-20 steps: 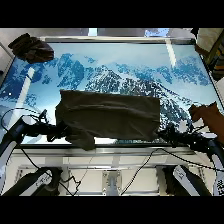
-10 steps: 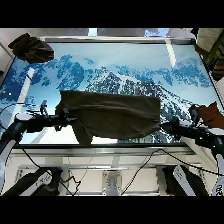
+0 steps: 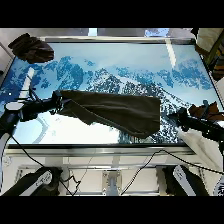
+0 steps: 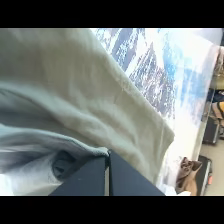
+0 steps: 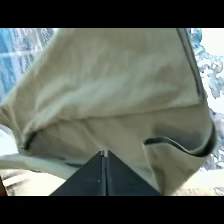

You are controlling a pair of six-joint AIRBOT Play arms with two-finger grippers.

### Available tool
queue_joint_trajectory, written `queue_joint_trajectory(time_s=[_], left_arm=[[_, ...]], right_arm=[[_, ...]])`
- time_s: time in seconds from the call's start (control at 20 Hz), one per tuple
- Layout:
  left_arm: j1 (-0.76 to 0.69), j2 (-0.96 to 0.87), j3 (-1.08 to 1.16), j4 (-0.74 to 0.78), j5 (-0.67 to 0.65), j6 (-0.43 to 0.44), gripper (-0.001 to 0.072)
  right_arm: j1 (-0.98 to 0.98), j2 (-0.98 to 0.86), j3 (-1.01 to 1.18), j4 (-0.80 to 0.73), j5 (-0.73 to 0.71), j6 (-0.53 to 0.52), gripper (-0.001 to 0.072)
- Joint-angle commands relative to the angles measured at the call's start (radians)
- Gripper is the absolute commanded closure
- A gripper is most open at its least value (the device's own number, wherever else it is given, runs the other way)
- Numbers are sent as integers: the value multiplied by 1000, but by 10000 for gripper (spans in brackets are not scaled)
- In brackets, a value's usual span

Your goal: Fold the shirts.

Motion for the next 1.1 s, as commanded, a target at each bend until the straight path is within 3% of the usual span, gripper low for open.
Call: queue_joint_trajectory(time_s=[0.0, 0.05, 0.15, 0.25, 0.65, 1.05], left_arm=[[0, 0, 24, 93, -46, -32, 693], [0, 0, 24, 114, -58, -35, 693], [0, 0, 24, 117, -66, -34, 693], [-1, 0, 24, 117, -64, -34, 693], [0, 0, 24, 122, -77, -33, 693], [0, 0, 25, 124, -74, -23, 693]], right_arm=[[0, -6, 6, -122, 105, 26, 442], [0, -6, 6, -197, 148, 87, 326], [1, -10, 3, -283, 198, 131, 322], [5, -29, -23, -216, 175, 131, 314], [324, -276, -67, -93, -86, 119, 313], [333, -316, -26, -79, -238, 119, 314]])
